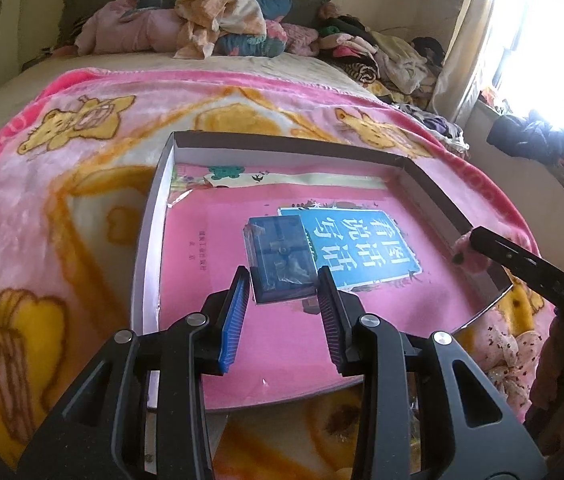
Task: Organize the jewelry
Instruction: 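Carry the blue block and pink pom-pom clip over the grey box with both grippers, then open the left gripper over the box while the right releases the pom-pom clip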
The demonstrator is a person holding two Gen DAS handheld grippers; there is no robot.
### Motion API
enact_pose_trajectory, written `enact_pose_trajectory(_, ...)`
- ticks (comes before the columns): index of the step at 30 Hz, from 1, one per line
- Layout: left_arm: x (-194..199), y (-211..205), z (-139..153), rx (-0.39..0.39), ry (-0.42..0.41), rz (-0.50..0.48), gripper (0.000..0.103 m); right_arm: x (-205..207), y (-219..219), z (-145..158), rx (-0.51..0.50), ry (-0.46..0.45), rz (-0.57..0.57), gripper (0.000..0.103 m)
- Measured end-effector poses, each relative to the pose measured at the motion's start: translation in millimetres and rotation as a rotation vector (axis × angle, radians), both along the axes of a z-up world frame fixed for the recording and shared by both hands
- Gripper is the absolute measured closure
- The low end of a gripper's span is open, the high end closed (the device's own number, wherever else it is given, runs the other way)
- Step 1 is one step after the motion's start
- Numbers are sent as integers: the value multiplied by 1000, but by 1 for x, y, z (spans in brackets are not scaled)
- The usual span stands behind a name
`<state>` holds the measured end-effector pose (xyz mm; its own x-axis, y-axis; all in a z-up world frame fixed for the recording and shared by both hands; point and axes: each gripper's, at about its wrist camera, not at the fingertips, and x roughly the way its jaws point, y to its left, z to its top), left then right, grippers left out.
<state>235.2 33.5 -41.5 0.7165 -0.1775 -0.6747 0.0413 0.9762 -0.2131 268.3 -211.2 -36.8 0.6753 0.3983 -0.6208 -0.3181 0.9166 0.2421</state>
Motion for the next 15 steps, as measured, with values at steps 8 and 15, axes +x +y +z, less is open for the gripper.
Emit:
enact_pose_trajectory(8, 2, -3, -1, 7, 1, -4, 76, 8, -10, -8, -2, 42, -57, 70)
enact_pose_trajectory(15, 4, -6, -3, 10, 4, -8, 76, -2, -17, -3, 23, 12, -51, 50)
